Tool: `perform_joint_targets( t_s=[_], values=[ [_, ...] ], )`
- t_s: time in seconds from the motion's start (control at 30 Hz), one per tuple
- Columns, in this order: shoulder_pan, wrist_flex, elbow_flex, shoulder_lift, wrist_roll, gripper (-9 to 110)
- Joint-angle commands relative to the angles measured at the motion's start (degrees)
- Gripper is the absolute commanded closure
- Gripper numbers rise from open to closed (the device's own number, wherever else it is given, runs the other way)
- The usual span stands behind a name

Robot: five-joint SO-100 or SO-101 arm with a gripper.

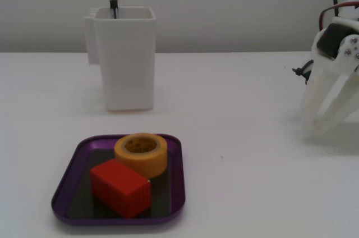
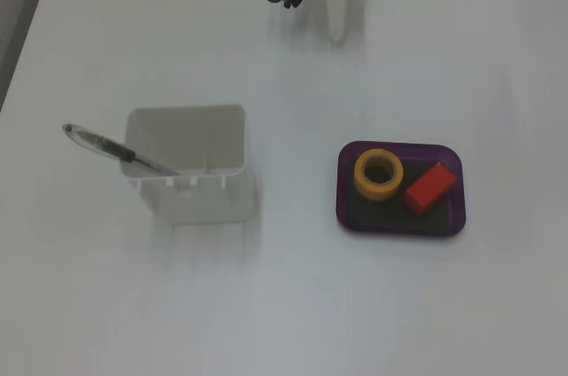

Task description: Remove the cube from the box.

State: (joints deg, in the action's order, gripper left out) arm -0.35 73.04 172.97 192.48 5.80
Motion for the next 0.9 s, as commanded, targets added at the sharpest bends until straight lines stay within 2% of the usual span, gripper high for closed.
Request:
perform_joint_targets(
  t_s=[0.0, 0.4, 0.57, 0.7, 0.87],
  values=[
    [-0.1, -7.1, -0.6, 3.0, 0.9, 102],
    [-0.1, -7.5, -0.6, 3.0, 0.9, 102],
    [-0.6, -15.2, -3.0, 2.8, 1.6, 102],
    [-2.5, -24.3, -6.4, 1.8, 12.0, 102],
    [-2.8, -28.7, -6.8, 1.8, 22.1, 101]
  ],
)
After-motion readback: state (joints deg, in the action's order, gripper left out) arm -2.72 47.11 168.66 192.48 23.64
